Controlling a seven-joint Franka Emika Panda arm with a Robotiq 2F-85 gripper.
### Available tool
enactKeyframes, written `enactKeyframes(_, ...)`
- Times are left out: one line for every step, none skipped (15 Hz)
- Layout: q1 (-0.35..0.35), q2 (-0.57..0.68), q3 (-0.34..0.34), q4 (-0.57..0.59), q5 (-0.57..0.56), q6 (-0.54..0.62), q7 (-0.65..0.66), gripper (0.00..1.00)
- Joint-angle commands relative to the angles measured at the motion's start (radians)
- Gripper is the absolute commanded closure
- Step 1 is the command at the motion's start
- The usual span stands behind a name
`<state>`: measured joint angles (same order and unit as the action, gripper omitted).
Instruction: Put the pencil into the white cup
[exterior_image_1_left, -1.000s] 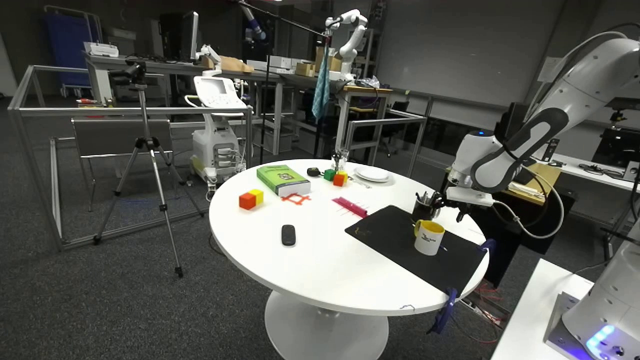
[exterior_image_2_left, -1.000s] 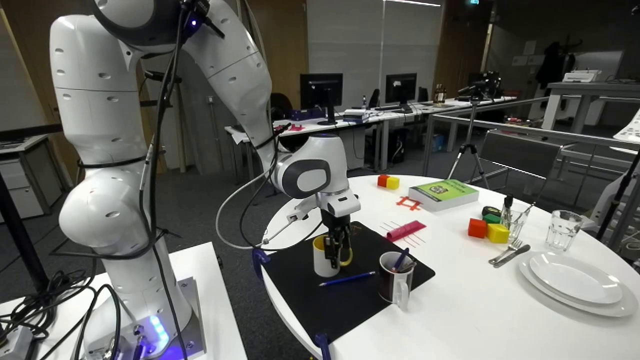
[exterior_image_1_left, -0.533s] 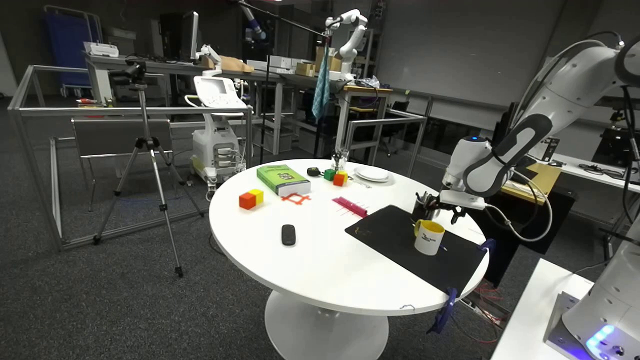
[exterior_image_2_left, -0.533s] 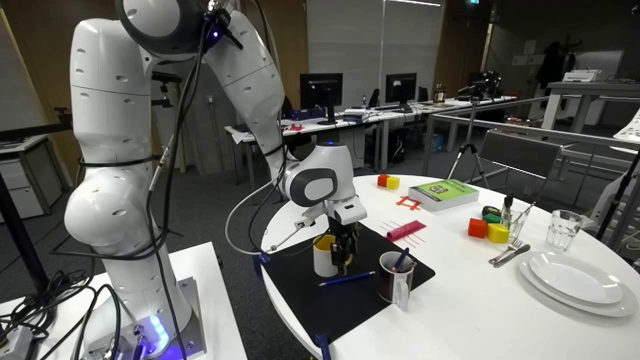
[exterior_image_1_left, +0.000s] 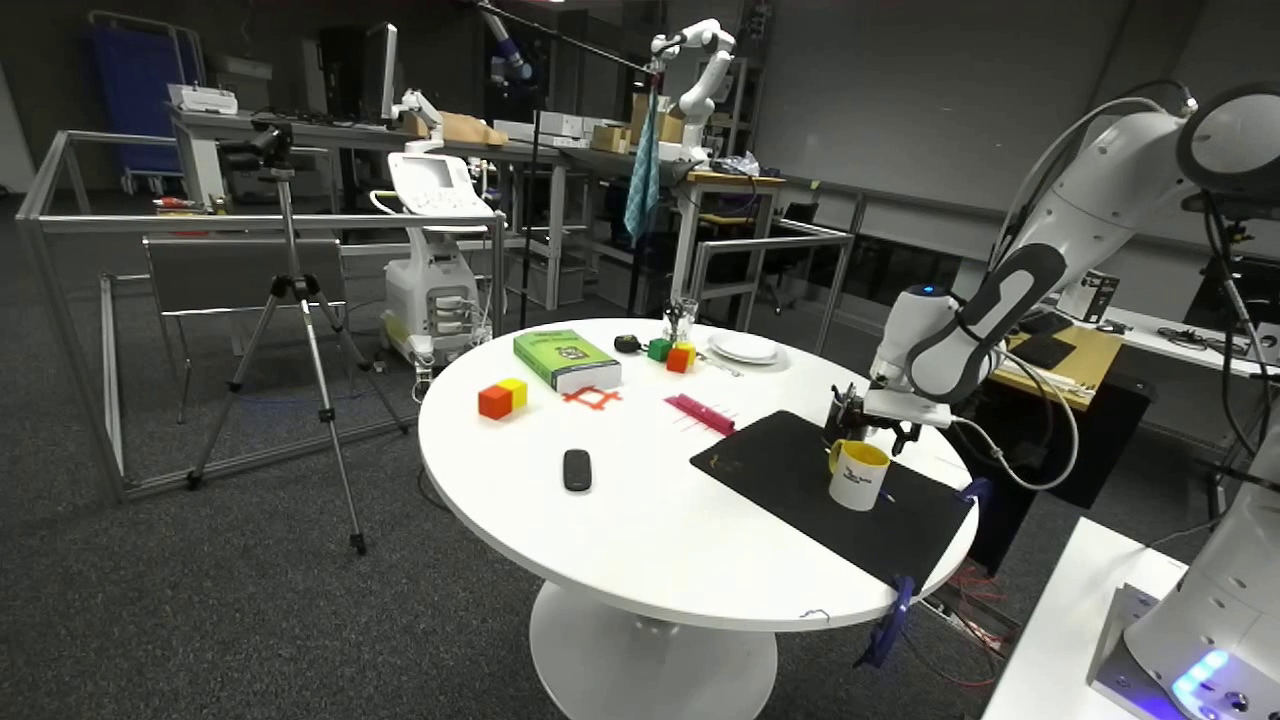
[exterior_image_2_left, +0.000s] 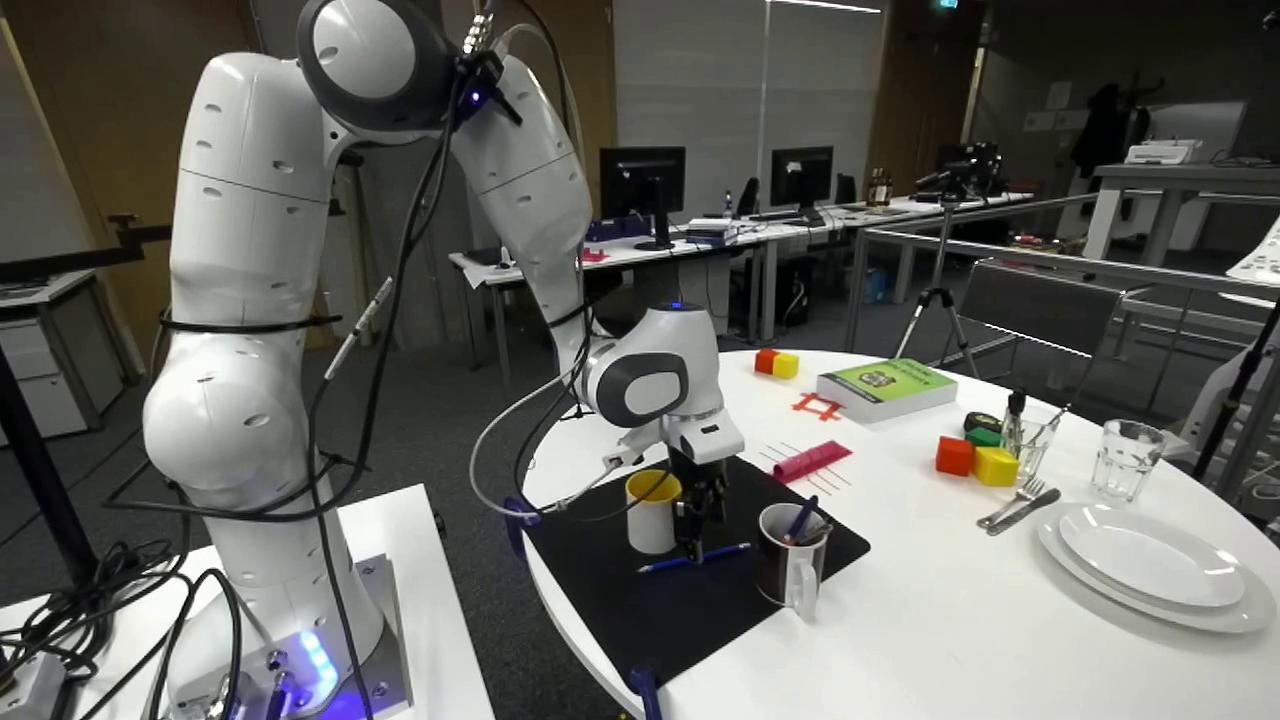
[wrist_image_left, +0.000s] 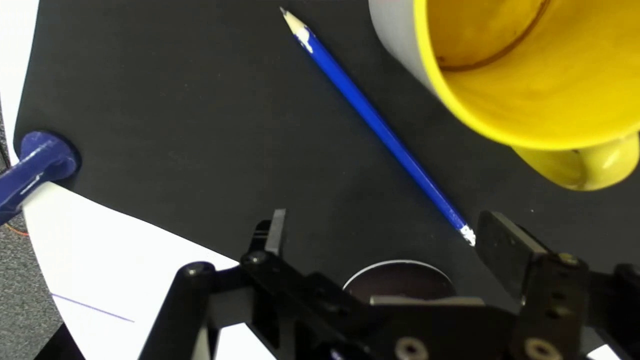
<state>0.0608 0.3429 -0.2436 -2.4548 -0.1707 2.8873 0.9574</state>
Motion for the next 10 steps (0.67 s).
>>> enactKeyframes(0.047, 0.042, -0.044, 0.03, 0.03, 0.033, 0.018, 0.0)
enactKeyframes(0.051, 0.047, -0.042, 0.032, 0.037, 0.028, 0.013, 0.0)
enactKeyframes(0.051, 0.052, -0.036, 0.035, 0.047, 0.026, 0.006, 0.0)
enactKeyframes(0.047, 0.055, -0.025, 0.036, 0.063, 0.019, -0.004, 0.0)
enactKeyframes(0.049, 0.059, -0.023, 0.037, 0.075, 0.019, -0.007, 0.0)
enactKeyframes(0.044, 0.062, -0.014, 0.038, 0.089, 0.018, -0.015, 0.0)
enactKeyframes(0.04, 0.062, -0.009, 0.037, 0.1, 0.018, -0.021, 0.0)
enactKeyframes(0.035, 0.063, -0.005, 0.036, 0.113, 0.02, -0.027, 0.0)
enactKeyframes(0.024, 0.063, 0.003, 0.034, 0.13, 0.02, -0.037, 0.0)
enactKeyframes(0.014, 0.063, 0.012, 0.034, 0.148, 0.017, -0.047, 0.0)
